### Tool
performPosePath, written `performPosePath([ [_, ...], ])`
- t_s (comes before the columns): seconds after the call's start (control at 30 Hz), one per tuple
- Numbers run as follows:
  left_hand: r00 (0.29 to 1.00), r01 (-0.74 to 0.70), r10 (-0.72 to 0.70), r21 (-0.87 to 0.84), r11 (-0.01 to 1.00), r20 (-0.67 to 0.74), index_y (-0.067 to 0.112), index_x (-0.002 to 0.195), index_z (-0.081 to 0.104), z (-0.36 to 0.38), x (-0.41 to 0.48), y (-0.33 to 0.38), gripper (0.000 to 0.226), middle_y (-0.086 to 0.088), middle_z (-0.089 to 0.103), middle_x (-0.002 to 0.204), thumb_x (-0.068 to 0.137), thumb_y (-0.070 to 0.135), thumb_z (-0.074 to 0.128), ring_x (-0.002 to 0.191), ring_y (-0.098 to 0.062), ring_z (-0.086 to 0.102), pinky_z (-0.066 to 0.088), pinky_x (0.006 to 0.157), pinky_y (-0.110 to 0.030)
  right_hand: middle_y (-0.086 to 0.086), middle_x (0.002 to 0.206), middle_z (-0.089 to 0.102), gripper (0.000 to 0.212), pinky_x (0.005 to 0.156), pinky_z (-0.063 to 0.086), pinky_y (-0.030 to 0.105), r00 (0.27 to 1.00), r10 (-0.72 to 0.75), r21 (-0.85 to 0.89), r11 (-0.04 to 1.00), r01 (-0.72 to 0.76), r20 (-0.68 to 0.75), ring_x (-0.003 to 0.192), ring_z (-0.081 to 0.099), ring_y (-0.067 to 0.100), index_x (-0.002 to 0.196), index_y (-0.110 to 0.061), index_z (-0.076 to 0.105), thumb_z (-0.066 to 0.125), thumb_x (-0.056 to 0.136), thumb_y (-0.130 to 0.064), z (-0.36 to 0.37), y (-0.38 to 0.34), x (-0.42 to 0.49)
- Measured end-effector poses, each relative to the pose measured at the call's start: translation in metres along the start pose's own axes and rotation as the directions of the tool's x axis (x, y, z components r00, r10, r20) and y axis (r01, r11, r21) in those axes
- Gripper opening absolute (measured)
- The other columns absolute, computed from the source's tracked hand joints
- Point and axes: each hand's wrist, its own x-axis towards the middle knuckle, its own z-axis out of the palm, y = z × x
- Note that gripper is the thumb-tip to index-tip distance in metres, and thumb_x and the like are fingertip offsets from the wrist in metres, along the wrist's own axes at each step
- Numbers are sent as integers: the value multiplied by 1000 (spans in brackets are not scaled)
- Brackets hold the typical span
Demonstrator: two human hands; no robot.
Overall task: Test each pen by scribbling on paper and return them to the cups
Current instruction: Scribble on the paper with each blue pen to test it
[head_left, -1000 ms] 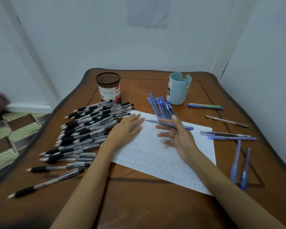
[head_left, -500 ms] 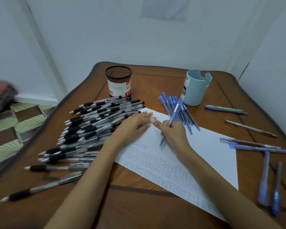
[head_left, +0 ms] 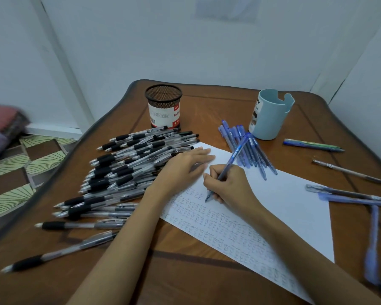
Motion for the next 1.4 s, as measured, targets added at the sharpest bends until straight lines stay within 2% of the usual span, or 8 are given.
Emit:
performPosePath([
  [0.13, 1000, 1, -1, 9, 1000, 4, 25, 130, 56, 0, 0, -1, 36, 7, 46, 143, 96, 15, 49, 136, -5, 34, 33, 107, -25, 18, 47, 47, 39, 41, 36, 20, 1000, -19, 6, 1000, 19, 24, 39, 43, 19, 50, -6, 44, 61, 85, 0, 0, 0, 0],
  [0.3, 1000, -3, 3, 16, 1000, 6, 23, 130, 57, 0, 1, -1, 36, 6, 47, 142, 96, 14, 48, 135, -5, 35, 32, 105, -23, 16, 46, 40, 41, 41, 33, 22, 1000, -23, 1, 1000, 23, -10, 39, 38, 16, 45, -17, 39, 58, 78, 1, 2, 1, 0],
  [0.53, 1000, -9, 9, 2, 1000, 10, 22, 129, 57, 1, 1, -3, 36, 5, 47, 142, 95, 13, 50, 135, -7, 36, 32, 107, -25, 9, 43, 45, 38, 40, 36, 21, 998, -45, -4, 999, 45, -52, 38, 43, 16, 51, -4, 45, 60, 85, 0, 1, 2, 0],
  [0.77, 1000, -11, 11, -14, 1000, -11, 23, 128, 59, 4, 2, -6, 35, 8, 49, 140, 95, 15, 50, 134, -5, 38, 35, 108, -31, 11, 44, 42, 40, 39, 34, 20, 998, -26, 10, 1000, 26, -51, 36, 40, 12, 49, -9, 42, 58, 83, 3, 1, 4, 1],
  [0.9, 1000, -21, 21, -17, 1000, -20, 22, 127, 59, 3, 2, -6, 34, 8, 50, 139, 95, 15, 51, 132, -5, 40, 37, 107, -32, 14, 46, 41, 36, 41, 33, 22, 998, -28, -5, 1000, 28, -60, 38, 39, 12, 53, 0, 41, 57, 85, 2, 1, 4, 2],
  [1.13, 1000, -24, 24, -21, 999, -20, 20, 127, 59, 3, 2, -5, 34, 6, 51, 139, 95, 13, 51, 132, -6, 41, 36, 107, -30, 12, 47, 37, 36, 46, 31, 28, 996, -51, -41, 998, 48, -69, 44, 36, 17, 53, 0, 39, 57, 84, 1, 1, 3, 0],
  [1.23, 1000, -15, 14, -27, 1000, -22, 21, 127, 60, 3, 2, -5, 35, 7, 50, 139, 95, 13, 50, 132, -6, 41, 36, 108, -30, 8, 49, 29, 38, 51, 25, 30, 995, -47, -56, 998, 43, -84, 50, 28, 17, 52, -9, 35, 56, 82, 3, 1, 2, 1],
  [1.4, 1000, -15, 15, -41, 999, -18, 20, 126, 60, 4, 2, -6, 34, 7, 50, 139, 94, 14, 51, 131, -5, 41, 37, 108, -32, 11, 49, 34, 41, 51, 30, 34, 995, -58, -52, 997, 54, -76, 48, 32, 21, 51, -11, 38, 58, 86, -4, 0, 5, 2],
])
